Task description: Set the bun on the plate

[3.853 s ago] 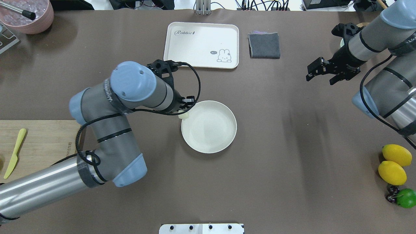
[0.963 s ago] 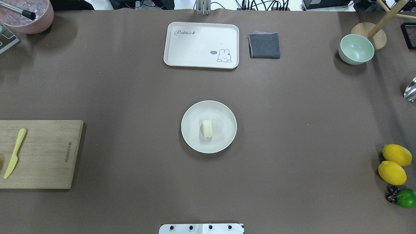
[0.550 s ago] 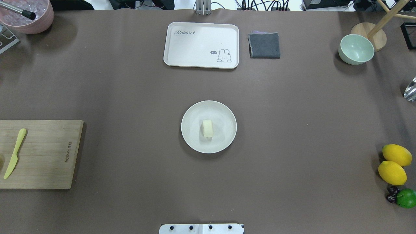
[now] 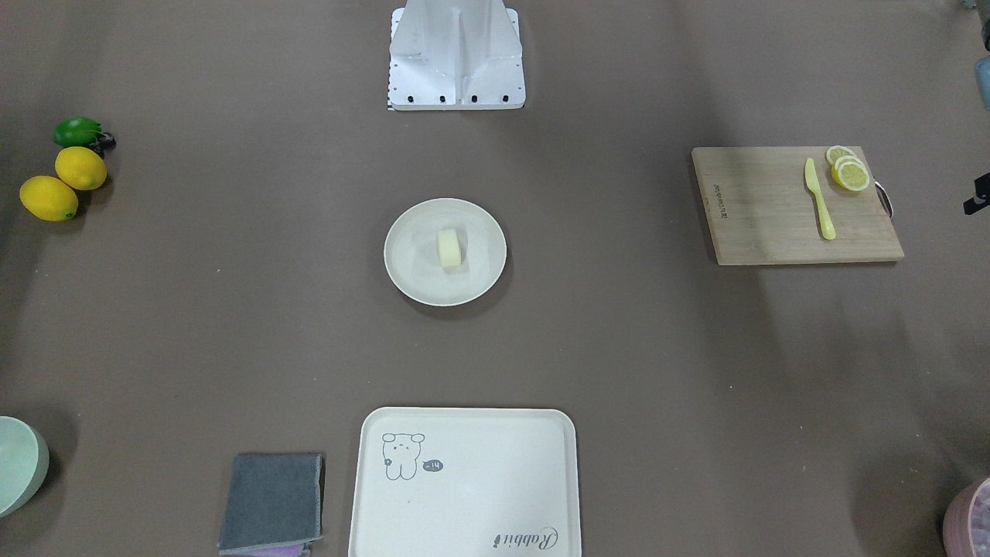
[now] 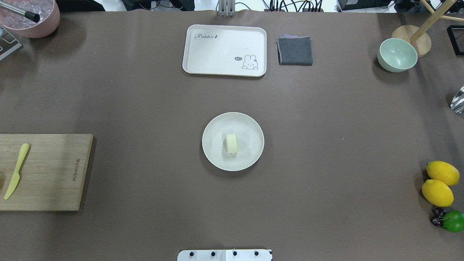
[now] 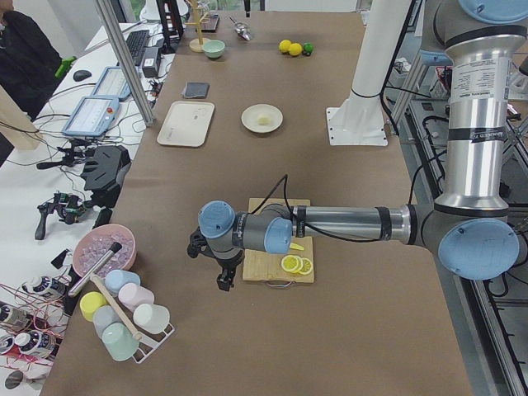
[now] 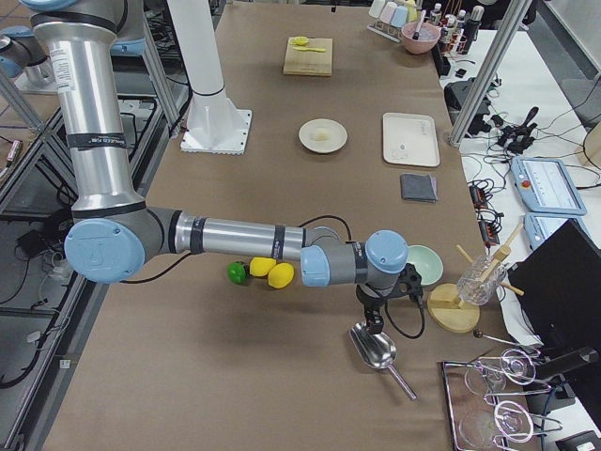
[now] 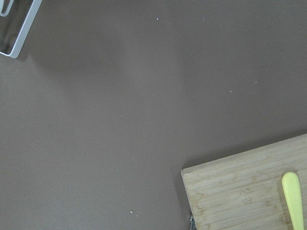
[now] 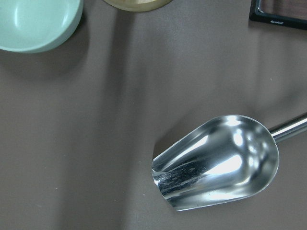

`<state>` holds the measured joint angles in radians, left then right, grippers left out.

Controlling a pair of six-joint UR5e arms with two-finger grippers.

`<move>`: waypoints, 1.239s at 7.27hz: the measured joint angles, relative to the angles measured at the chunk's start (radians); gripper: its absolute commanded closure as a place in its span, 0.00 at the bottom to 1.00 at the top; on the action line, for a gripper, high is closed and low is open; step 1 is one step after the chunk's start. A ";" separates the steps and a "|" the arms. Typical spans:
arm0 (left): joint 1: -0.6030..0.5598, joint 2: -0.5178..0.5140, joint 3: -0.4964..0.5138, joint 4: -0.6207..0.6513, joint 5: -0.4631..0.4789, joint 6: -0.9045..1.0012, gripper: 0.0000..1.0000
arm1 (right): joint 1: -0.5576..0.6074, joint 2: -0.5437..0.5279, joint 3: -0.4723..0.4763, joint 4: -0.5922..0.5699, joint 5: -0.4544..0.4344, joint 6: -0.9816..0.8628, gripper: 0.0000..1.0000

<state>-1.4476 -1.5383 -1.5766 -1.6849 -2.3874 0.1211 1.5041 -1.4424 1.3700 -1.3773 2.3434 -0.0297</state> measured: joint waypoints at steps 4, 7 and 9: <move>-0.003 -0.004 -0.019 -0.001 -0.003 0.000 0.02 | 0.001 -0.009 0.020 -0.003 0.007 -0.001 0.00; -0.009 0.005 -0.037 0.000 0.002 0.000 0.02 | 0.001 -0.015 0.029 -0.005 0.007 0.000 0.00; -0.013 0.019 -0.037 -0.002 0.002 0.001 0.02 | 0.001 -0.012 0.030 -0.006 0.008 0.000 0.00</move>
<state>-1.4607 -1.5193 -1.6132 -1.6870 -2.3853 0.1222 1.5048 -1.4543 1.4002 -1.3835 2.3511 -0.0301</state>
